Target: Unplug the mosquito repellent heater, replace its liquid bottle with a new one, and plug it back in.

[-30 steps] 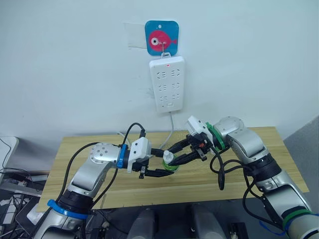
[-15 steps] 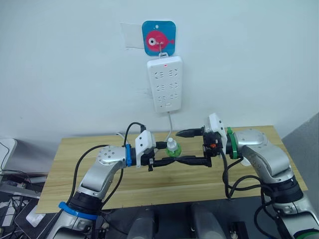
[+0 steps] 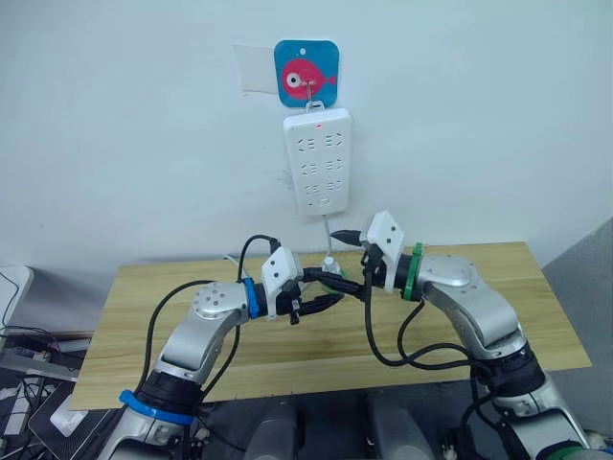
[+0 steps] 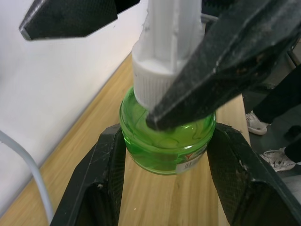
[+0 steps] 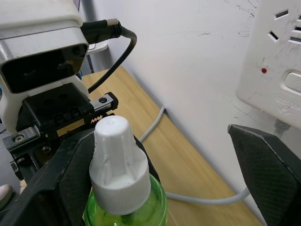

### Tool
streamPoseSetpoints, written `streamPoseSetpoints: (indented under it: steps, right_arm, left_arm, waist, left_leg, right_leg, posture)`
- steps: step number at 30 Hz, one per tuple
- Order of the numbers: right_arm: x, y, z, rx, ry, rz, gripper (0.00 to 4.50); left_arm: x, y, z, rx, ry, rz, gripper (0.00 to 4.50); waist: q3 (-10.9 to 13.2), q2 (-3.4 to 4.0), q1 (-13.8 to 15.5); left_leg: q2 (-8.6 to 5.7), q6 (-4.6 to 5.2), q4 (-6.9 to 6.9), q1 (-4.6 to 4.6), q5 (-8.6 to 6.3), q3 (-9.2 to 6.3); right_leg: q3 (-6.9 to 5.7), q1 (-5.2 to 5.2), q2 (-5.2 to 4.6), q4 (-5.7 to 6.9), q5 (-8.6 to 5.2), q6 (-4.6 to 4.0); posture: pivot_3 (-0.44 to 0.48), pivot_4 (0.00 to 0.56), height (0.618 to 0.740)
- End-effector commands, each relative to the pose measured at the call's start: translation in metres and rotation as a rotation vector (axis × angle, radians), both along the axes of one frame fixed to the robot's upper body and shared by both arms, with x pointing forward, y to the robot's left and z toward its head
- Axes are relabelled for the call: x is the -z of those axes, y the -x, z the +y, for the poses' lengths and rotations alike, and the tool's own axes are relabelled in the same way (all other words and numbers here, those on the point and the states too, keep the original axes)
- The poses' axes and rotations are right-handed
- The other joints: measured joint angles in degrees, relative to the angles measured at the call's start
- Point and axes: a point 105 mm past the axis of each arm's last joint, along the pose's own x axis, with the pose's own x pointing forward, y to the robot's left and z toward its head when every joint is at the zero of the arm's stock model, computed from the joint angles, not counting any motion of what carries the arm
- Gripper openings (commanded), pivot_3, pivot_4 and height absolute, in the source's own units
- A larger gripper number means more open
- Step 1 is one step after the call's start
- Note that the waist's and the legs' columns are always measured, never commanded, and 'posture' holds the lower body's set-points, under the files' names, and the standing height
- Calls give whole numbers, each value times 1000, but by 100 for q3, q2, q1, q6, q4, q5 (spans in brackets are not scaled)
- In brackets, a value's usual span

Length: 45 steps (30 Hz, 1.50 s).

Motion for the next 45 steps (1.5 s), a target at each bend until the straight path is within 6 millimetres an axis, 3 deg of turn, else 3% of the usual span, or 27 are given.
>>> streamPoseSetpoints:
  steps: [1,10,12,19,23,27,30,33,36,39,43,45]
  right_arm:
    - [-18,-8,-23,49,-4,-67,4477]
    - [-26,19,-52,-79,24,-1,4477]
    - [-26,22,-50,-109,14,17,4477]
    - [-20,26,-7,-180,-58,35,4477]
    - [-14,9,2,-88,-61,8,4477]
    - [-11,4,-6,-36,-59,13,4477]
    - [-10,4,-24,-5,-41,22,4477]
    - [-9,11,-45,-6,-15,39,4477]
    - [-11,18,-52,-28,-7,58,4477]
    - [-14,32,-54,-102,-30,122,4477]
    - [-28,38,-34,-145,-143,175,4477]
    - [-29,35,-27,-137,-168,185,4120]
  left_arm:
    - [-9,5,-1,28,2,-41,2182]
    - [-7,4,8,16,-17,-36,2182]
    - [-8,2,9,15,-20,-40,2182]
    - [-12,-1,6,21,-14,-55,2182]
    - [-14,0,4,29,-9,-59,2182]
    - [-13,3,4,30,-6,-57,2182]
    - [-12,4,5,30,-6,-54,2182]
    - [-11,4,6,27,-7,-51,2182]
    - [-11,4,6,27,-7,-50,2182]
    - [-10,2,7,25,-10,-51,2182]
    - [-10,2,5,31,-8,-52,2182]
    - [-10,2,4,34,-7,-52,2182]
  waist:
    - [0,0,-3]
    - [0,0,5]
    - [0,0,-18]
    - [0,0,-75]
    - [-1,-1,-75]
    - [-1,0,-67]
    - [-1,0,-60]
    - [-1,0,-57]
    - [-1,-1,-51]
    - [-1,0,-81]
    - [-1,0,-103]
    - [-2,-1,-90]
  left_leg:
    - [-1,0,0,-1,0,0]
    - [-2,22,1,0,-12,2]
    - [2,23,0,6,-13,1]
    - [6,21,0,3,-12,0]
    - [0,16,3,3,-9,1]
    - [-2,6,3,1,-3,-1]
    - [-2,1,2,0,0,0]
    - [-1,2,2,0,-1,2]
    - [-2,21,3,1,-12,3]
    - [4,22,3,4,-12,4]
    - [8,22,1,3,-12,3]
    - [5,22,2,3,-12,2]
  right_leg:
    - [0,0,0,-1,0,0]
    - [1,5,-2,-5,0,0]
    - [-1,9,1,-4,0,0]
    - [3,6,4,-2,0,0]
    - [4,6,-1,-3,0,1]
    - [1,4,-2,-2,1,1]
    - [2,4,-2,-4,1,1]
    - [3,4,-2,-4,1,1]
    - [3,6,-2,-3,1,1]
    - [3,6,3,-1,1,1]
    - [4,5,6,0,1,1]
    - [5,5,4,0,1,1]
  posture:
    - [-76,175,740]
    - [-84,176,740]
    - [-85,176,740]
    - [-84,169,740]
    - [-84,169,740]
    - [-84,169,740]
    - [-74,162,740]
    - [-81,162,740]
    - [-88,162,740]
    - [-95,163,740]
    - [-98,164,740]
    - [-99,164,740]
